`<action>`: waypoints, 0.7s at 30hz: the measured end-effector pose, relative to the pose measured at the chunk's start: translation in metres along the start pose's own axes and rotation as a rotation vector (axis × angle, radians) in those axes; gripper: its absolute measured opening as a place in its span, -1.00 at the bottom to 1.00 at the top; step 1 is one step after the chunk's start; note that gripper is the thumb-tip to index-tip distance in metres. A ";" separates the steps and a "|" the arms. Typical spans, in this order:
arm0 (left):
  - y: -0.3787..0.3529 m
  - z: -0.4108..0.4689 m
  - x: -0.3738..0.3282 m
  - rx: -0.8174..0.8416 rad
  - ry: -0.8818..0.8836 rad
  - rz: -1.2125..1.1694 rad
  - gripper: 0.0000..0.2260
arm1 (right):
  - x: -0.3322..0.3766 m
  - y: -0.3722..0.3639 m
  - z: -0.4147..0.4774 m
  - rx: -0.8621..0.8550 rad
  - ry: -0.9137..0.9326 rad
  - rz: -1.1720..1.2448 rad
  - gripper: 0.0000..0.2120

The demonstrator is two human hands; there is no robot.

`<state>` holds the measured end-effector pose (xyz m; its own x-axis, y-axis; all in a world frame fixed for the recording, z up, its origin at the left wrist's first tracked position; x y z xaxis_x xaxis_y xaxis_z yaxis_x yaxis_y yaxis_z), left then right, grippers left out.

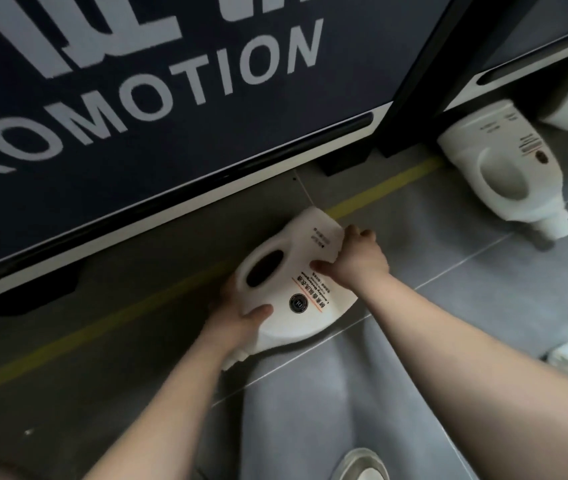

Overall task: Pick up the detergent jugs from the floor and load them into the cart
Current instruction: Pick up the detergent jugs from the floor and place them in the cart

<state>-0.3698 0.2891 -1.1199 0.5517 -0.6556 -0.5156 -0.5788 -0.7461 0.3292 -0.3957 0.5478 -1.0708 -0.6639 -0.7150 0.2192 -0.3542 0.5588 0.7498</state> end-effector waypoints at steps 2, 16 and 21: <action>0.004 0.007 -0.011 0.061 -0.056 0.043 -0.13 | -0.022 -0.005 -0.012 -0.015 -0.088 0.027 -0.07; 0.041 0.008 0.020 -0.353 0.046 -0.100 0.04 | -0.018 -0.014 -0.036 0.061 0.047 -0.116 0.01; -0.024 -0.029 0.067 -0.279 0.356 -0.708 0.13 | 0.018 -0.046 -0.016 0.274 0.176 -0.231 -0.03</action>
<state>-0.3018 0.2601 -1.1396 0.9126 0.0157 -0.4086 0.1193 -0.9660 0.2293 -0.3803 0.5024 -1.0915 -0.4317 -0.8828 0.1853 -0.6598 0.4491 0.6025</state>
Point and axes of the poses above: each hand's wrist, its own z-axis towards the middle knuckle, its own y-axis out of the back of the hand, x = y × z, the point moved 10 cm from there along z, towards the middle knuckle, and after that the axes turned 2 degrees about x, right-handed, at the moved point
